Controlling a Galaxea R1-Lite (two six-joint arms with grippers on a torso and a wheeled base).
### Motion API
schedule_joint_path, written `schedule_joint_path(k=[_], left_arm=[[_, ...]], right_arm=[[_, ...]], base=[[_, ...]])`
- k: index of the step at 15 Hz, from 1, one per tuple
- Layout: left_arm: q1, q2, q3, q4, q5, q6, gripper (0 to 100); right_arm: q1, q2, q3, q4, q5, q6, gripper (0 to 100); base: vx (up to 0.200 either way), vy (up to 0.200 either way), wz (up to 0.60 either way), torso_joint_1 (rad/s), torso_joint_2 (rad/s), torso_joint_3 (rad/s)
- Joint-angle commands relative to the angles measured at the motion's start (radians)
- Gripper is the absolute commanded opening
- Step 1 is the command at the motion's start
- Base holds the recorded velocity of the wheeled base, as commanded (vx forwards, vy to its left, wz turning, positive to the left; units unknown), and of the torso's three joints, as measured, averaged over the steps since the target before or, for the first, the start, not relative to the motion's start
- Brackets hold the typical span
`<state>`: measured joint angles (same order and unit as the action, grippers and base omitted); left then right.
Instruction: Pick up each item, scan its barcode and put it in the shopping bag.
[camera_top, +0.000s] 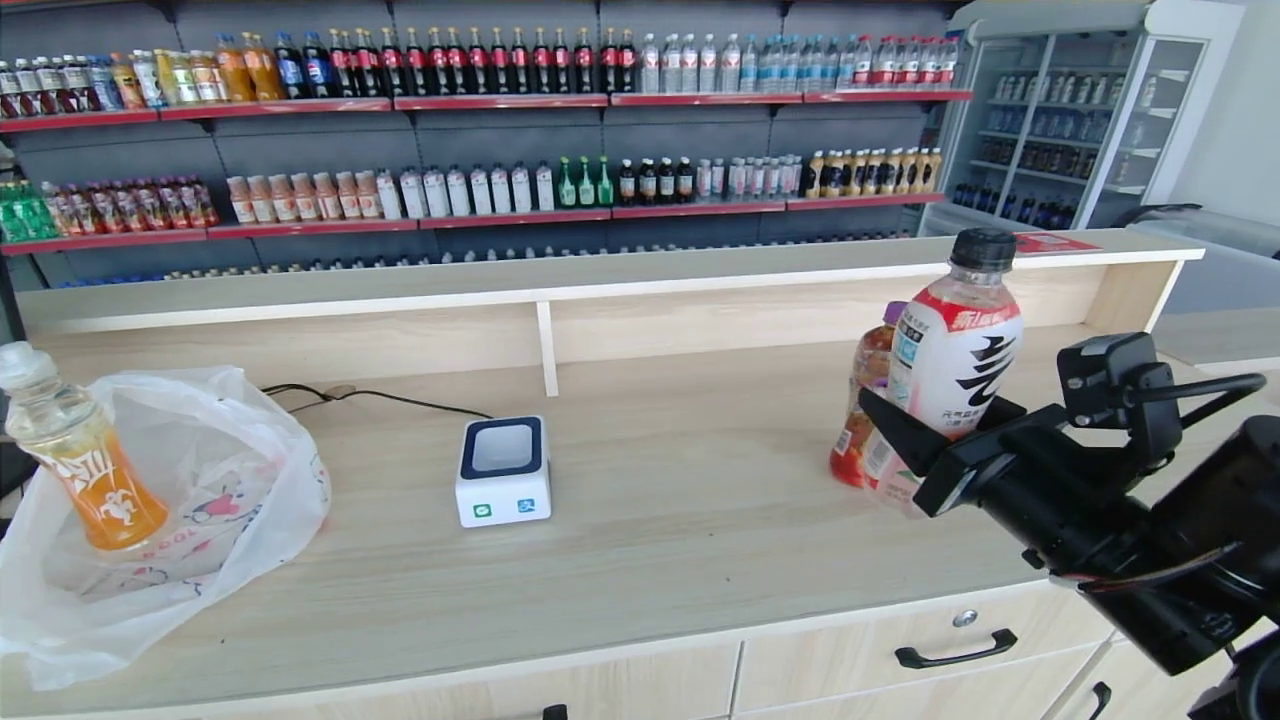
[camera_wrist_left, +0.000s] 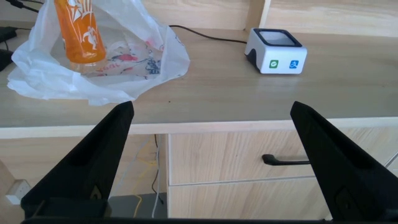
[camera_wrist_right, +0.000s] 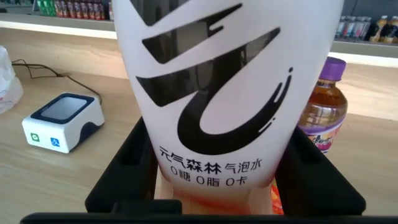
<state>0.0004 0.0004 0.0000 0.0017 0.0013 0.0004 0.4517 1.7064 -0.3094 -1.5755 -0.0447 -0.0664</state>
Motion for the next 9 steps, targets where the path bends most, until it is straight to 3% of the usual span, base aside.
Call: schedule_joint_path(k=[1, 8, 9], left_arm=[[0.001, 0.0, 0.0, -0.002, 0.0, 0.0, 100], [0.001, 0.001, 0.0, 0.0, 0.0, -0.002, 100], [0.001, 0.0, 0.0, 0.0, 0.0, -0.002, 100]], right_arm=[[-0.002, 0.004, 0.004, 0.005, -0.001, -0.001, 0], [-0.002, 0.024, -0.007, 0.005, 0.0, -0.001, 0], [-0.002, 0.024, -0.008, 0.005, 0.0, -0.001, 0]], base=[[0.0, 0.0, 0.0, 0.0, 0.0, 0.0], [0.0, 0.0, 0.0, 0.0, 0.0, 0.0], [0.0, 0.2, 0.0, -0.002, 0.0, 0.002]])
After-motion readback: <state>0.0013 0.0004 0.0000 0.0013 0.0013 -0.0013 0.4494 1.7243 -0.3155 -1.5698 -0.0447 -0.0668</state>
